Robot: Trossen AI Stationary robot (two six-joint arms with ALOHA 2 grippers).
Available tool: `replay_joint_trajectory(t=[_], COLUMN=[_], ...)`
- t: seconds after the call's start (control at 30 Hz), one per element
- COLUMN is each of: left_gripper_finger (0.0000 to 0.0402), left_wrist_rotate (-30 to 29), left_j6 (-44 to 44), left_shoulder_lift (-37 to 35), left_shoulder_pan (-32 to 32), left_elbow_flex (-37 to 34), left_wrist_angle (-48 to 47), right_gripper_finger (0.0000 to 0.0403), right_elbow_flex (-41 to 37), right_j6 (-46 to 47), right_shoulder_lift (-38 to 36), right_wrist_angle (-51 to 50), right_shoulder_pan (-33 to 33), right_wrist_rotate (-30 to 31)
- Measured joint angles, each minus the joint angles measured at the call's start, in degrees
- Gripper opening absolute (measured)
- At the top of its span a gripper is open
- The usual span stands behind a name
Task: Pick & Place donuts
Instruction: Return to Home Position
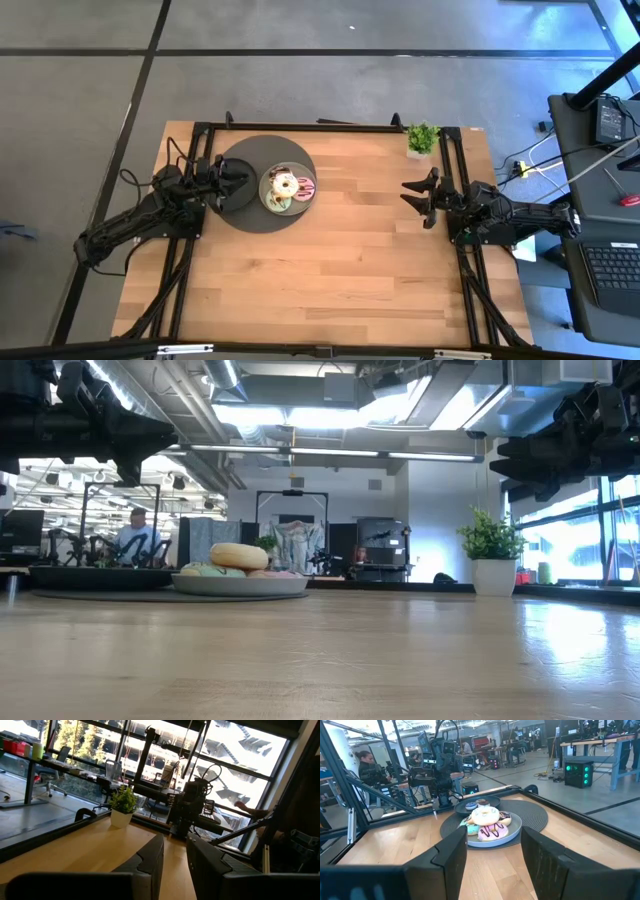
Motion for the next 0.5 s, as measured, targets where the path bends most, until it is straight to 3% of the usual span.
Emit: replay_joint_trajectory(t=[0.5], left_gripper_finger=[0.0078], left_wrist_rotate=[0.0], left_j6=[0.0], left_shoulder_lift=[0.0], left_shoulder_pan=[0.0], left_elbow_flex=[0.0], left_wrist_angle=[0.0], right_gripper_finger=[0.0186], right_elbow_flex=[0.0], right_j6=[0.0], right_shoulder_lift=[0.0], right_wrist_angle=[0.0], right_shoulder_pan=[0.0], right_wrist_rotate=[0.0])
